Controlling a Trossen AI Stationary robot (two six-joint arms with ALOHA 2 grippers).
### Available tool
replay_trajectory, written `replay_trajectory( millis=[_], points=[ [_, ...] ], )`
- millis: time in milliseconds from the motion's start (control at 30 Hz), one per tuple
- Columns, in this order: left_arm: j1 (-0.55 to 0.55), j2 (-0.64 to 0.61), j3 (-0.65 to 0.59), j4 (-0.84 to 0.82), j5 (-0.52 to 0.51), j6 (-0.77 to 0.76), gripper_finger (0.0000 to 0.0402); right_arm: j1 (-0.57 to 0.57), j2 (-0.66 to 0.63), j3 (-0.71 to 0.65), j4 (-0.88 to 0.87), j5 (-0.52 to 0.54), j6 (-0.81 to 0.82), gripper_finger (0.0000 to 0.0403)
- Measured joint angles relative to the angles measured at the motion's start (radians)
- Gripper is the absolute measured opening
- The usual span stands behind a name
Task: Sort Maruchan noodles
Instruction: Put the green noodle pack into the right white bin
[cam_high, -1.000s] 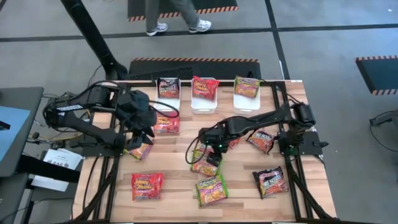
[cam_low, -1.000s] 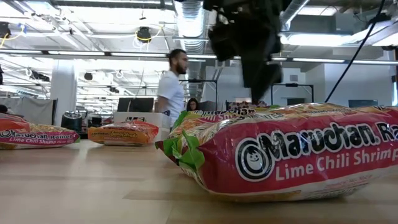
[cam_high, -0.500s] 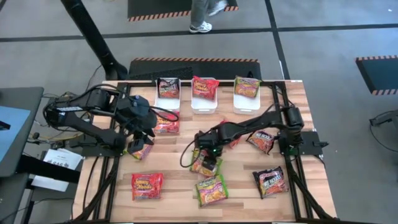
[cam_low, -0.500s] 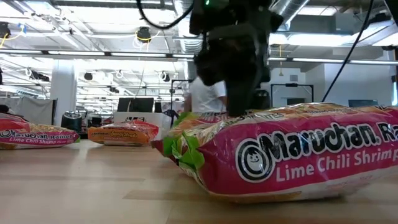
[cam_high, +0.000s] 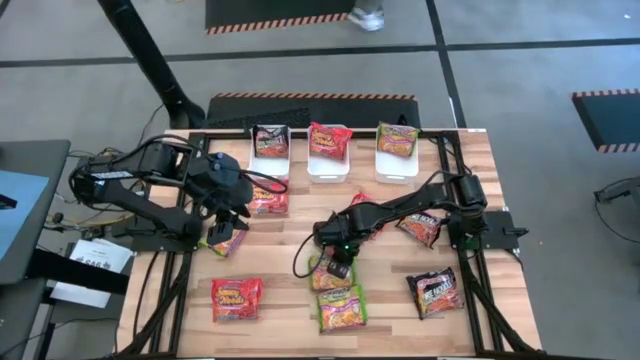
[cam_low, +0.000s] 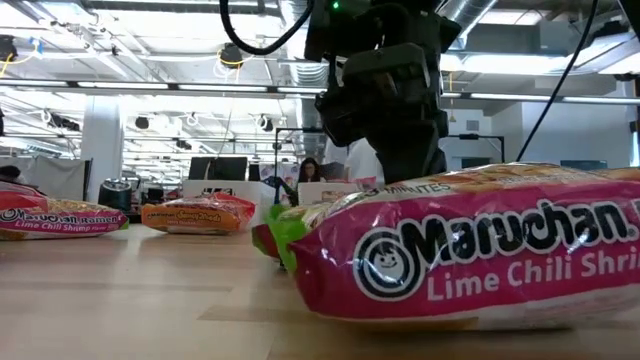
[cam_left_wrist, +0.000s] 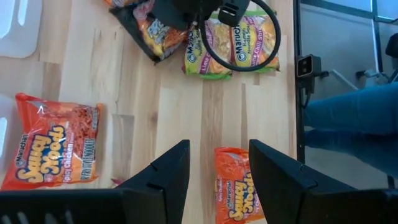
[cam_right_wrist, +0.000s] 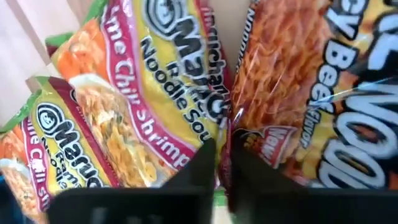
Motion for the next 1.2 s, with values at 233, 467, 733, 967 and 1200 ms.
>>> replay_trajectory(
  millis=[233,467,733,967,1200],
  points=[
    [0.0,0.0,0.0,0.002,-0.009,0.002,0.015,0.009,0.001,0.018,-0.005,-0.011,0.01,0.0016],
    [0.0,0.0,0.0,0.002,-0.009,0.004,0.015,0.013,-0.005,0.094,-0.004,-0.011,0.002,0.0006],
    [0.0,0.0,0.0,0.002,-0.011,0.029,0.015,0.013,-0.006,0.213,-0.158,0.057,-0.029,0.0004],
    [0.0,0.0,0.0,0.002,-0.012,0.029,0.015,0.013,-0.007,0.36,-0.308,0.141,-0.065,0.0003],
    [0.0,0.0,0.0,0.001,-0.012,0.029,0.015,0.008,-0.007,0.514,-0.469,0.246,-0.113,0.0003]
  ],
)
